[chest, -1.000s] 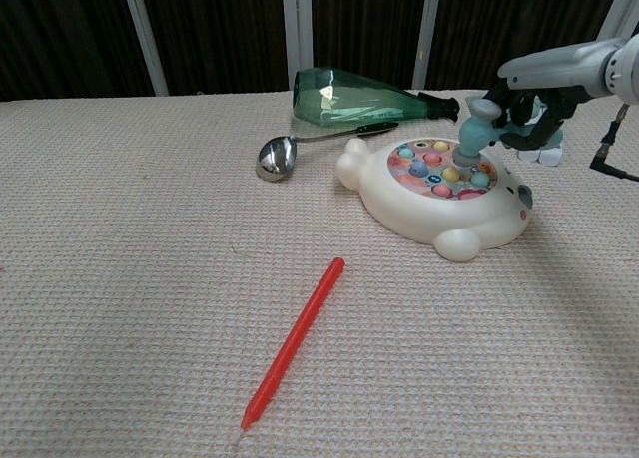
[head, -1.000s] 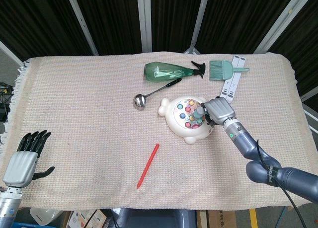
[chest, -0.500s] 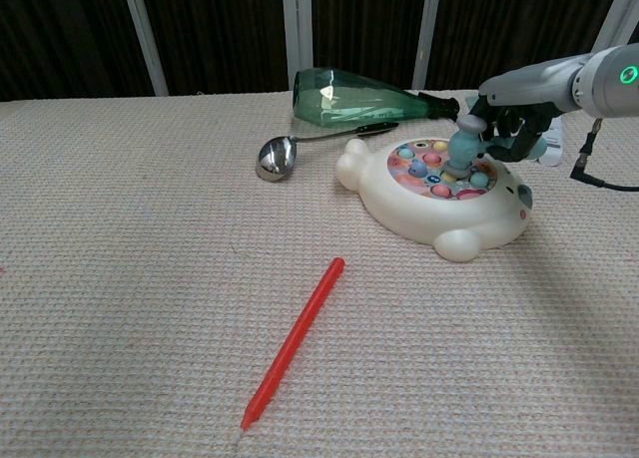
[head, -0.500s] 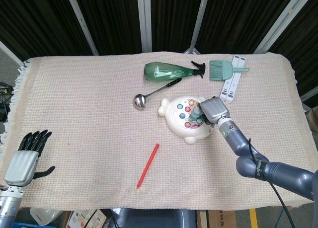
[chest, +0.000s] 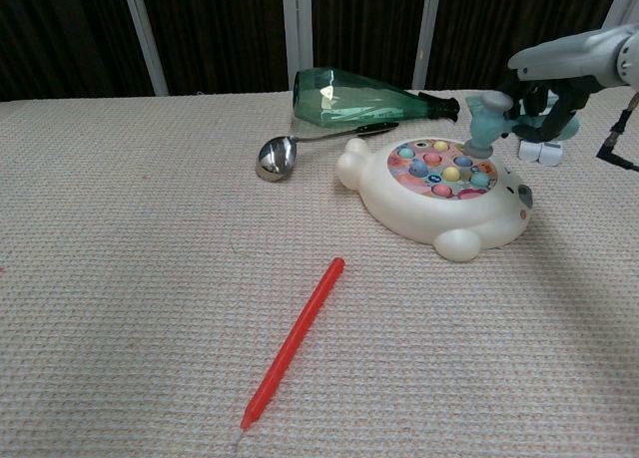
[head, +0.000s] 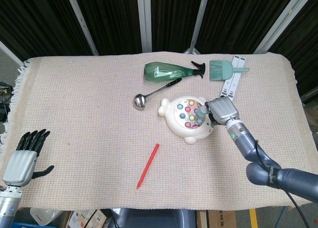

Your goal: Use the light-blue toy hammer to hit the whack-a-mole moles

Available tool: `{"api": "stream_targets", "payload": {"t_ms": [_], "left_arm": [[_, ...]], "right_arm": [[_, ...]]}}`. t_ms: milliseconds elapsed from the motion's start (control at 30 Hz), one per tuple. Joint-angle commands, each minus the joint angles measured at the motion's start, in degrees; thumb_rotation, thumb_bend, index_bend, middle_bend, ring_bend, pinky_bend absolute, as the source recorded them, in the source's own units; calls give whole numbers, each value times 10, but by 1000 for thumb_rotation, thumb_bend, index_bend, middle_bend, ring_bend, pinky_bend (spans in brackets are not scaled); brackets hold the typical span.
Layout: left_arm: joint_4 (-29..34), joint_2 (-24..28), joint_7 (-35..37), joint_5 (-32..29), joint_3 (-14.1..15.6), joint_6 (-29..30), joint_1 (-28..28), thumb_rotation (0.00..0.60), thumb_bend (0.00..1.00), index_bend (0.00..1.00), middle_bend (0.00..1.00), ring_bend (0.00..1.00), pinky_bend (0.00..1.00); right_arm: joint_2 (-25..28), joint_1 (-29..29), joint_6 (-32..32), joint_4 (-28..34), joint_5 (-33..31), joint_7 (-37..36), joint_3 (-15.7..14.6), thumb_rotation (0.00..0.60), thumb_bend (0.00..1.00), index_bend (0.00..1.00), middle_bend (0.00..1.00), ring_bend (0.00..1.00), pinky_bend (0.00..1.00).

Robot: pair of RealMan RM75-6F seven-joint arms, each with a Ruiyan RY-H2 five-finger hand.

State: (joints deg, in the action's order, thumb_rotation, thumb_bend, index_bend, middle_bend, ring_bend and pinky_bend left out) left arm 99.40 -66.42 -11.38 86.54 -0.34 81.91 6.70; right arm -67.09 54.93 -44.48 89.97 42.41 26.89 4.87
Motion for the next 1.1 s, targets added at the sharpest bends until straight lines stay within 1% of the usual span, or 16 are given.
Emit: {"api": "stream_targets", "payload": {"t_ms": [33,233,400,500,633,767,867,1033,1100], "left_arm": [[4,2,-4,1,1,4,-2,600,148,0,12,0,0],[11,5,-11,3,2,9,-4,600,148,0,12,0,0],[19,8,-19,7,3,12,-5,600,149,0,12,0,0],[24,9,-24,8,3,14,-6,600,148,0,12,0,0],[29,11,-30,8,4,15,-8,600,149,0,12,0,0],[33,13,-33,8,4,16,-9,600,149,0,12,0,0],[34,13,-35,8,4,17,-9,600,149,0,12,0,0],[35,14,-34,8,4,18,-10,600,149,0,12,0,0],[34,14,-34,8,4,17,-9,600,148,0,12,0,0]], "right_arm": [[20,-48,-17,2,36,-49,-18,600,736,970,818,653,315],[8,-91,-17,-34,88,-101,-38,600,736,969,818,653,315],[-15,-121,-6,-80,126,-154,-47,600,735,947,818,623,315],[-32,-133,0,-111,144,-179,-50,600,735,903,812,592,314],[-53,-146,12,-151,164,-213,-51,600,736,828,765,545,295],[-70,-155,20,-181,182,-242,-48,600,736,774,724,512,281],[-75,-160,24,-196,193,-256,-45,600,736,714,673,479,255],[-76,-166,27,-202,204,-267,-41,600,733,576,582,408,201],[-76,-168,27,-203,205,-268,-40,600,723,551,565,395,193]]}}
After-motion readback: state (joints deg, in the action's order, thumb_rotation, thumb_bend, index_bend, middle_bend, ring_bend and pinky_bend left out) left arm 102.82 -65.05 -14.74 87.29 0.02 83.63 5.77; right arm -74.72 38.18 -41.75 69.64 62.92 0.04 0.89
